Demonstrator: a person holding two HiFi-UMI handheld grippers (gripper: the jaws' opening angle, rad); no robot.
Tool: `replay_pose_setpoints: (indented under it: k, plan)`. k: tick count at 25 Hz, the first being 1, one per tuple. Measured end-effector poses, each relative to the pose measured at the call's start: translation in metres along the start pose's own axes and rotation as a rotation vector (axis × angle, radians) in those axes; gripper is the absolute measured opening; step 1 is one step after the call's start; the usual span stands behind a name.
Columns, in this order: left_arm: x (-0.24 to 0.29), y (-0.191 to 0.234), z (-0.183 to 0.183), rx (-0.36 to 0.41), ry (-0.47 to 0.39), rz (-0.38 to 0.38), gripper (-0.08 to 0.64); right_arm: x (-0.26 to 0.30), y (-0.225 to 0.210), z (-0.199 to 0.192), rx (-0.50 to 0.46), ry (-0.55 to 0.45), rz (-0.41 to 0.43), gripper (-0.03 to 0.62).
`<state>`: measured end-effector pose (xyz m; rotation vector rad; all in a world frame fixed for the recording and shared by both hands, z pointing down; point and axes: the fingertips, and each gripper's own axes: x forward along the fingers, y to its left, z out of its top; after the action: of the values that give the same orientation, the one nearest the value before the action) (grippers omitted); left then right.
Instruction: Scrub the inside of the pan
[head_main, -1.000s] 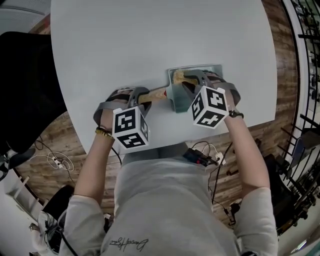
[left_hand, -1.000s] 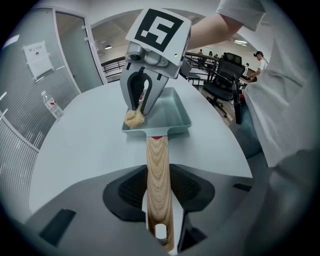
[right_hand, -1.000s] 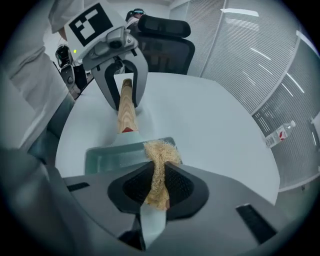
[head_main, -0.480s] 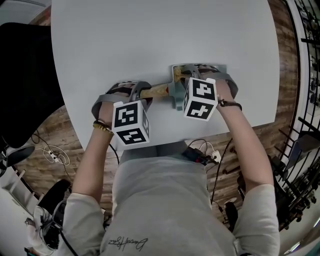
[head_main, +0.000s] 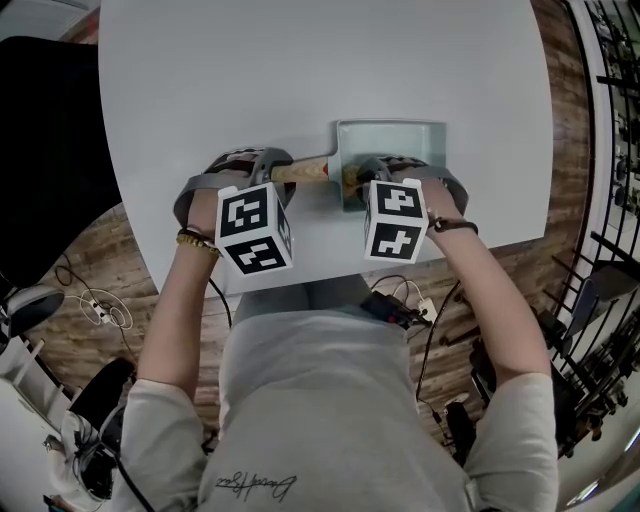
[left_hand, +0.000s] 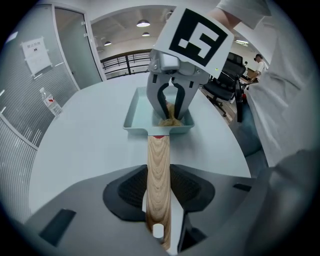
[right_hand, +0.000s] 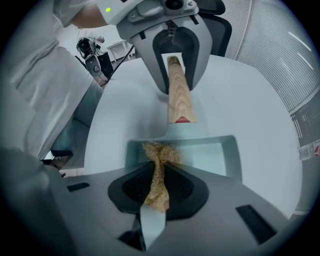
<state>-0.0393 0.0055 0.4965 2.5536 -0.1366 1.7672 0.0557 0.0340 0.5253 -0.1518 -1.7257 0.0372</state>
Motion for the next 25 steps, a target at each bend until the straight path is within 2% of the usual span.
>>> replay_pose_setpoints:
  k: [3,7,14,20,25]
  plan:
    - [-0.003,0.004,-0.003,0.000,0.001,-0.001,0.146,0.000,0.010,0.003,-0.005,0.002,0.038,0.075]
    - [-0.001,0.009,-0.002,0.000,0.008,-0.002,0.146,0.001,0.013,0.002,0.001,0.003,0.048,0.072]
    - [0.001,0.004,0.000,0.087,0.008,-0.054,0.146,0.001,0.015,-0.001,0.013,0.001,0.038,0.077]
    - [-0.002,0.004,-0.001,0.108,0.012,-0.071,0.146,-0.004,-0.024,-0.004,0.044,-0.002,-0.057,0.077]
    - [-0.003,0.002,-0.001,0.113,0.012,-0.073,0.146,-0.007,-0.052,-0.008,0.054,-0.003,-0.091,0.078]
